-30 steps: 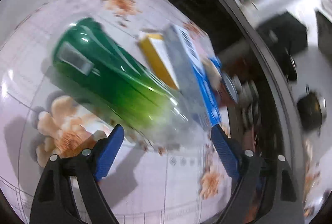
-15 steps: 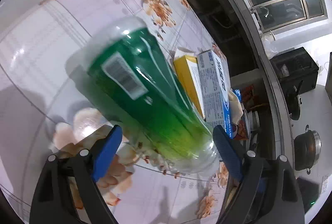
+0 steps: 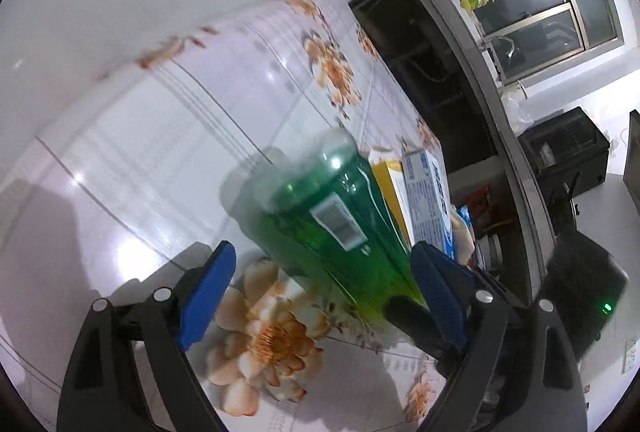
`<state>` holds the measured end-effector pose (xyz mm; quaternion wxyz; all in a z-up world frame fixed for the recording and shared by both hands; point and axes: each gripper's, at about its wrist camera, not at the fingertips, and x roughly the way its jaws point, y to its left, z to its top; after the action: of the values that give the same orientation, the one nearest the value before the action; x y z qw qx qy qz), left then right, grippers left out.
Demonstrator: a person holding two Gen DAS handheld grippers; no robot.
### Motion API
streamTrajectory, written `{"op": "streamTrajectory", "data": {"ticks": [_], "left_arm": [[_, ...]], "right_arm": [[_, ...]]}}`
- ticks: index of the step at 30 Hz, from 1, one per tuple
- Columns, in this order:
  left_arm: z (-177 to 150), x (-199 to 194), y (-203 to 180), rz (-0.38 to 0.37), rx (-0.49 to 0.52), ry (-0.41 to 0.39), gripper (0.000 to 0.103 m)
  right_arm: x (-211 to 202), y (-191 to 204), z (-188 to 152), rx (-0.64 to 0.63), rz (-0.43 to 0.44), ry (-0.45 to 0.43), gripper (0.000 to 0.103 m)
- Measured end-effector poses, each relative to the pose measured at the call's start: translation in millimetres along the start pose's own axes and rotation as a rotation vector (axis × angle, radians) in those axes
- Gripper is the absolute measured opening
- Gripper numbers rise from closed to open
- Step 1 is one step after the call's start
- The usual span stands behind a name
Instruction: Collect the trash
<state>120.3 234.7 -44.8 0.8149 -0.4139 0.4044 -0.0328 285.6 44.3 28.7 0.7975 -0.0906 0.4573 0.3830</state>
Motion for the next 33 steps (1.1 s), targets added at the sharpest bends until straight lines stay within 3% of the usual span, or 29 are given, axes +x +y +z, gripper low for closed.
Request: {"op": "streamTrajectory", "data": {"ticks": [3, 5, 12, 18, 23, 33], "left_arm": [[4.2, -5.8, 1.8, 0.006, 0.007, -0.027, 0.086], [6.4, -6.7, 2.8, 0.007, 0.011, -0.03, 0.086], [7.2, -13.4, -2.5, 0.013, 0.042, -0.055, 0.086], [1.6, -14.8, -18.3, 0.01, 0.108, -0.061, 0.086], [-7.1, -1.8, -44.8, 0.005, 0.187, -0.017, 0.086], [-28.8, 45.8, -118.2, -0.037, 0.38, 0.072, 0.086]], "right_arm": [[15.4, 1.5, 4.4, -0.014, 0.029, 0.069, 0.08], [24.0, 5.9, 4.3, -0.023, 0.029, 0.111, 0.075], [15.4, 16.2, -13.6, 0.012, -0.014, 0.113, 0.068], [-20.4, 24.8, -71.3, 0.117, -0.047, 0.077, 0.067], [-58.9, 21.0, -124.9, 0.236, -0.118, 0.056, 0.066], [-126.7, -39.8, -210.7, 0.587, -0.309, 0.003, 0.063]]}}
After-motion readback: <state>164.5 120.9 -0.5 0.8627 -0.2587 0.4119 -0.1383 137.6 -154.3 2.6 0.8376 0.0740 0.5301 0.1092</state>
